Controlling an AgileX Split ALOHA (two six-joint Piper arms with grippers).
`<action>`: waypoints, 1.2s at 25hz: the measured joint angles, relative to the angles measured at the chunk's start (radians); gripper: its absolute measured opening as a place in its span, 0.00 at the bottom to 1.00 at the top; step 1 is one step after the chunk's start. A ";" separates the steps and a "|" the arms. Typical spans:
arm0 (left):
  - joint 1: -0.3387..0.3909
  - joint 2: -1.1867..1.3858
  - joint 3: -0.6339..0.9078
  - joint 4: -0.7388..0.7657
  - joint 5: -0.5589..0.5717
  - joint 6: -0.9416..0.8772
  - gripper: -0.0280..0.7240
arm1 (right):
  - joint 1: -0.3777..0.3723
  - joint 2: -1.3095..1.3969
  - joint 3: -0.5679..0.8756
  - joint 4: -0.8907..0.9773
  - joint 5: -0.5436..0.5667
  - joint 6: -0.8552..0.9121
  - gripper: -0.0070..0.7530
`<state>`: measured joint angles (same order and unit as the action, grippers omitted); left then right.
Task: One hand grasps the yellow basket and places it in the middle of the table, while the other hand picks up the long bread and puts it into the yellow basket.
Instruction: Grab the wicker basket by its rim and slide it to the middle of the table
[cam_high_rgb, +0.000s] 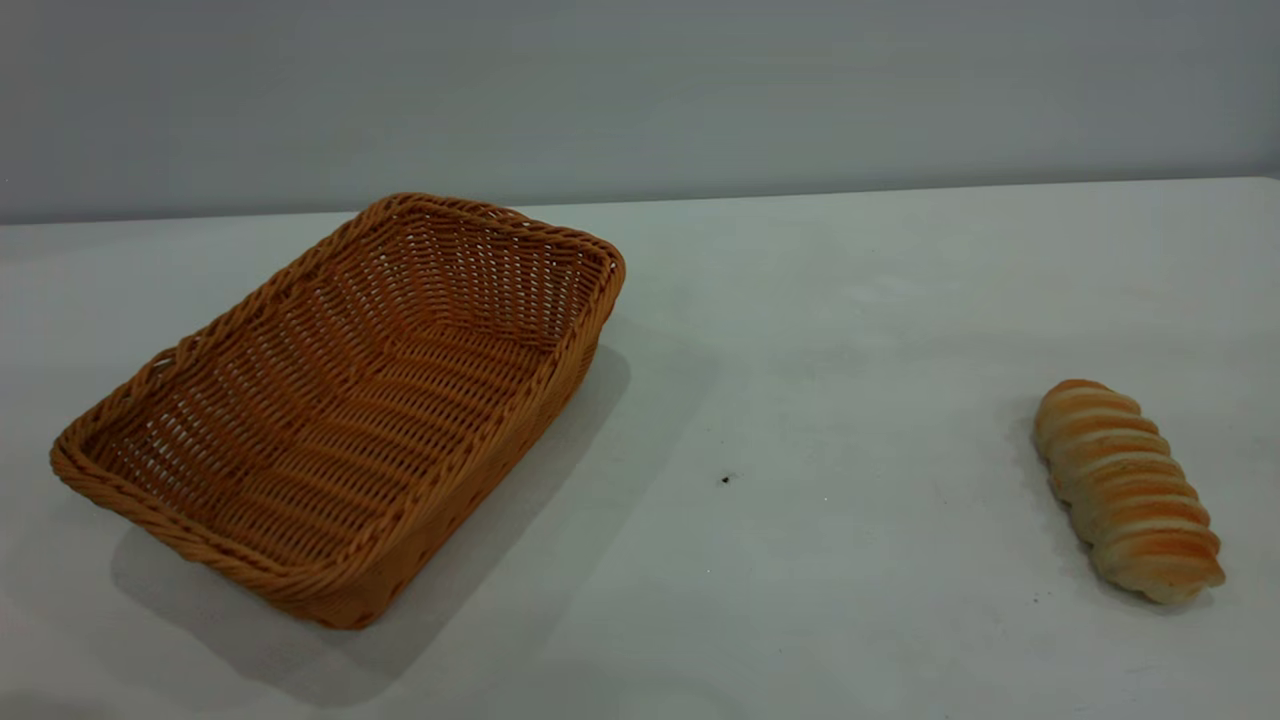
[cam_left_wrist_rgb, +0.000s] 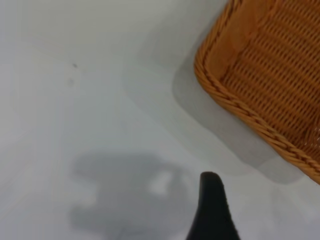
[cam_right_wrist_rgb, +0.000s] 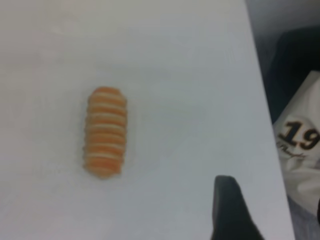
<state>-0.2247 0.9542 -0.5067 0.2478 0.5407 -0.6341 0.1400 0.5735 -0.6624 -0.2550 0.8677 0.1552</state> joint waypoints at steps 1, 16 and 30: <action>0.000 0.038 0.000 -0.006 -0.028 -0.005 0.81 | 0.000 0.032 0.000 0.000 -0.016 0.004 0.60; 0.000 0.420 -0.130 -0.189 -0.124 -0.146 0.81 | 0.000 0.205 0.000 0.106 -0.069 0.007 0.60; 0.000 0.692 -0.187 -0.196 -0.081 -0.243 0.81 | 0.000 0.205 0.000 0.193 -0.069 -0.030 0.60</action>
<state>-0.2247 1.6465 -0.6932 0.0516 0.4599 -0.8769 0.1400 0.7786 -0.6624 -0.0623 0.7984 0.1248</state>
